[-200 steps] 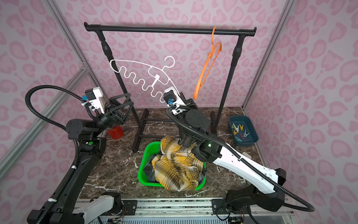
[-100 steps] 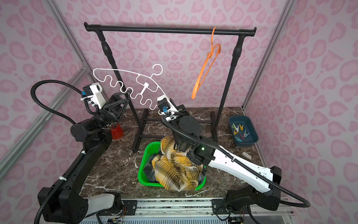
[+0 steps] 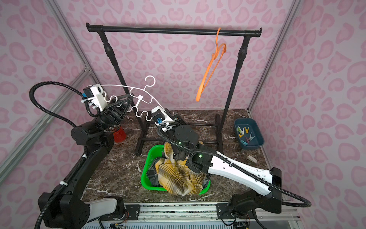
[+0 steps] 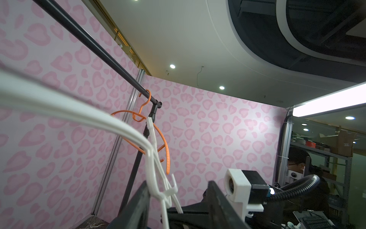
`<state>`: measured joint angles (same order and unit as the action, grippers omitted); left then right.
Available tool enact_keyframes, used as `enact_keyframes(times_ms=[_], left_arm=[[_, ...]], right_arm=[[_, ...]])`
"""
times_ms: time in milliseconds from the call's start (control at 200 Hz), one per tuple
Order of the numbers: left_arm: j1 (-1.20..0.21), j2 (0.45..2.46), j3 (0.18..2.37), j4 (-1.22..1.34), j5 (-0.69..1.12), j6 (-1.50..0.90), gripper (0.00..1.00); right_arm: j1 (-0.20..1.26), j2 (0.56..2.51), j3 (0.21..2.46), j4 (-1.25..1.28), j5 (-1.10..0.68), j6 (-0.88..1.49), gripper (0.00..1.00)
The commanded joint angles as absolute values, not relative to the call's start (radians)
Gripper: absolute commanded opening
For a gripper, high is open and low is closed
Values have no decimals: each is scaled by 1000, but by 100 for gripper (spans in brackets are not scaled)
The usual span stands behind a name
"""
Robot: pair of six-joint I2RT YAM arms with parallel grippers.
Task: Remove the clothespins securing long-sleeve shirts to the hanger
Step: Adjust the hanger.
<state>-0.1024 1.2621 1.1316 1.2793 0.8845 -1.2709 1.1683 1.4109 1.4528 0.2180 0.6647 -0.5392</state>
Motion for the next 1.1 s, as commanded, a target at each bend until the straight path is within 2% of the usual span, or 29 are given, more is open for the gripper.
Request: enact_keyframes(times_ms=[0, 215, 335, 425, 555, 600, 780, 815, 1095], left_arm=[[-104, 1258, 1147, 1325, 903, -1279, 4], [-103, 1261, 1149, 1398, 904, -1321, 4], [-101, 1294, 1172, 1520, 905, -1415, 4], [-98, 1331, 1199, 1597, 901, -1488, 4], [-98, 1341, 1206, 1597, 893, -1486, 4], [-98, 1343, 1216, 1596, 900, -1489, 4], [-97, 1335, 1227, 1574, 897, -1478, 4], [-96, 1335, 1229, 1580, 894, -1482, 4], [-97, 1327, 1232, 1597, 868, -1490, 4]], right_arm=[[1173, 1399, 1445, 215, 609, -508, 0], [1164, 1339, 1436, 130, 488, -415, 0], [1128, 1276, 1423, 50, 352, -314, 2], [1078, 1238, 1426, -28, 208, -232, 13], [1000, 1189, 1413, -91, 50, -137, 45], [973, 1170, 1406, -104, 9, -106, 52], [895, 1078, 1331, -80, -166, 12, 65], [879, 1060, 1301, -50, -222, 49, 70], [753, 974, 1016, 429, -454, 379, 71]])
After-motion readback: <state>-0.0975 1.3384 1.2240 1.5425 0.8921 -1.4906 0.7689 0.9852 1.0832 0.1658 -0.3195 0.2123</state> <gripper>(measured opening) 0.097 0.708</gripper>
